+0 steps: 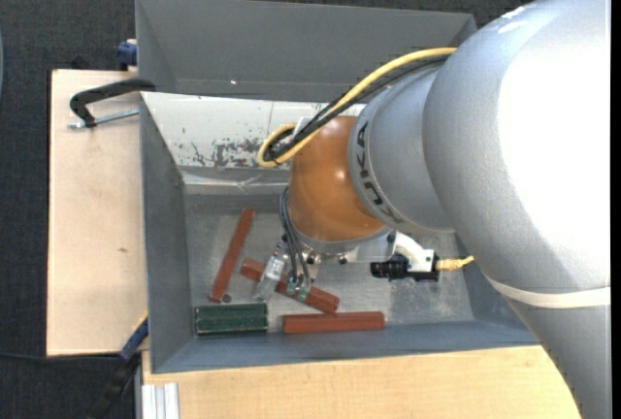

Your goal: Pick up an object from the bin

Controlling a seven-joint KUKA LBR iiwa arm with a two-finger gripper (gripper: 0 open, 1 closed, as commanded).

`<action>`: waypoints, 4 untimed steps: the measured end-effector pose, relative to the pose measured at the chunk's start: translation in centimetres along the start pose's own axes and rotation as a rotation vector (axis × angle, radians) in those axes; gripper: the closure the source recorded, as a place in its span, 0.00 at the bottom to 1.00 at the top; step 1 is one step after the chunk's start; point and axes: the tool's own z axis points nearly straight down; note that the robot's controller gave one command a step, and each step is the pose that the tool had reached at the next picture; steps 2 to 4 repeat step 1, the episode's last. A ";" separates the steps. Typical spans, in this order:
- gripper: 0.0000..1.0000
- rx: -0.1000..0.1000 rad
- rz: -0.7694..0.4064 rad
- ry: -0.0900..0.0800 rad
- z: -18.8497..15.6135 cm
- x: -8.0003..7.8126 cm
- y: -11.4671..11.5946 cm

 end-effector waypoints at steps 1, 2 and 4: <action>1.00 0.000 0.000 0.000 0.0 0.0 0.0; 1.00 0.000 0.000 0.000 0.0 0.0 0.0; 1.00 0.000 0.000 0.000 0.0 0.0 0.0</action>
Offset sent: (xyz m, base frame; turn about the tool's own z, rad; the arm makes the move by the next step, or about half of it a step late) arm 0.0001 0.0000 0.0619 0.0000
